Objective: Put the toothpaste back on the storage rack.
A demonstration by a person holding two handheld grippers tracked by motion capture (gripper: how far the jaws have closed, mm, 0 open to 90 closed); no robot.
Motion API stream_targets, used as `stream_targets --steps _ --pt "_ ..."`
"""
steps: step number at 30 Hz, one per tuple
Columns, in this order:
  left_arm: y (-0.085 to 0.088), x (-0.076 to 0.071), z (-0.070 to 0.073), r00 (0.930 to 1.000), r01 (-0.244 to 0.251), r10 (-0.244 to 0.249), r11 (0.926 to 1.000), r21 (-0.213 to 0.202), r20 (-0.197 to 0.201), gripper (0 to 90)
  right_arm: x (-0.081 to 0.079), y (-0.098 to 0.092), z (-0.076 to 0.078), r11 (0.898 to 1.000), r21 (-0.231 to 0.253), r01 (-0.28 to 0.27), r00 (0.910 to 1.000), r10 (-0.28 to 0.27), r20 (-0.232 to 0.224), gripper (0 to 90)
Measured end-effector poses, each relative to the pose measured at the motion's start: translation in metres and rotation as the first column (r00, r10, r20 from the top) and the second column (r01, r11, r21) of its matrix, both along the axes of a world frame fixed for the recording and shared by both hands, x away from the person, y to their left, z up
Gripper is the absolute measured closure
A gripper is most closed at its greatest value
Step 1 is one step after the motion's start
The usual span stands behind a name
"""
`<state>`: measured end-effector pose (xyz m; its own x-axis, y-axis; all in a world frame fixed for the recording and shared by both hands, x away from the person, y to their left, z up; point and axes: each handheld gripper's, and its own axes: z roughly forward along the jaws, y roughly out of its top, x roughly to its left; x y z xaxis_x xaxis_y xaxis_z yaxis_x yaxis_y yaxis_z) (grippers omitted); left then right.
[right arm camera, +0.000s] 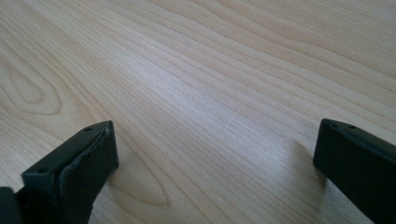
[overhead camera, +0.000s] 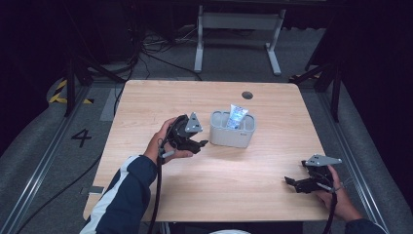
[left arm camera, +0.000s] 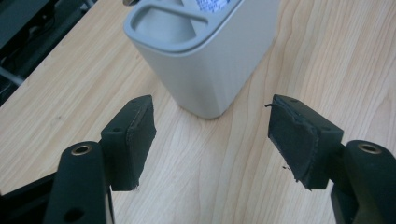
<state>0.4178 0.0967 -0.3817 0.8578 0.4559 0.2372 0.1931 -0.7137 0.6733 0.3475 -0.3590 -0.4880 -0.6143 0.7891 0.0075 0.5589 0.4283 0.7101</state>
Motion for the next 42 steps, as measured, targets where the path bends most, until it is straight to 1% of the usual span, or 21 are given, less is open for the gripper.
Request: stream_targets --steps 2,5,11,17,18,23,29,32,34,39,40,42 --pt "0.003 -0.001 -0.003 1.0000 -0.002 0.002 0.9999 0.013 -0.002 32.2 0.000 0.000 0.000 1.000 0.000 0.000 1.0000 0.000 0.000 0.1" --pt "0.006 -0.004 -0.008 1.0000 -0.005 0.005 0.9998 0.018 -0.004 31.9 -0.001 0.000 0.000 1.000 0.001 0.000 1.0000 0.000 0.001 0.2" --pt "0.015 -0.009 -0.017 0.9999 -0.010 0.010 0.9985 0.054 -0.010 31.4 -0.001 0.000 0.000 1.000 0.002 0.000 1.0000 0.000 0.002 0.2" --pt "0.026 -0.016 -0.029 0.9992 -0.025 0.027 0.9974 0.067 -0.030 31.0 -0.001 0.000 0.000 1.000 0.003 0.001 1.0000 -0.001 0.001 0.2" --pt "0.026 -0.016 -0.029 0.9992 -0.025 0.027 0.9974 0.067 -0.030 30.8 -0.001 0.000 0.000 1.000 0.002 0.000 1.0000 0.000 0.002 0.1" --pt "0.037 -0.021 -0.039 0.9982 -0.038 0.042 0.9953 0.089 -0.042 30.3 -0.001 0.000 0.000 1.000 0.002 0.000 1.0000 0.000 0.001 0.2" --pt "0.050 -0.025 -0.046 0.9966 -0.045 0.051 0.9953 0.085 -0.065 29.6 -0.001 0.000 0.000 1.000 0.002 0.001 1.0000 -0.001 0.002 0.2" --pt "0.055 -0.028 -0.049 0.9964 -0.048 0.055 0.9936 0.102 -0.064 29.5 -0.001 -0.001 0.000 1.000 0.001 0.001 1.0000 -0.001 0.001 0.2" --pt "0.059 -0.029 -0.052 0.9960 -0.053 0.060 0.9932 0.104 -0.067 29.5 -0.001 -0.001 0.000 1.000 0.001 0.001 1.0000 -0.001 0.001 0.2" --pt "0.069 -0.032 -0.057 0.9933 -0.073 0.081 0.9925 0.098 -0.082 29.0 -0.001 -0.001 0.000 1.000 0.001 0.001 1.0000 -0.001 0.001 0.2" --pt "0.070 -0.032 -0.058 0.9929 -0.067 0.075 0.9934 0.094 -0.092 28.6 -0.001 -0.001 0.000 1.000 0.001 0.001 1.0000 -0.001 0.001 0.2" --pt "0.074 -0.033 -0.058 0.9917 -0.074 0.082 0.9940 0.080 -0.099 27.6 -0.001 -0.001 0.000 1.000 0.001 0.001 1.0000 -0.001 0.001 0.2"
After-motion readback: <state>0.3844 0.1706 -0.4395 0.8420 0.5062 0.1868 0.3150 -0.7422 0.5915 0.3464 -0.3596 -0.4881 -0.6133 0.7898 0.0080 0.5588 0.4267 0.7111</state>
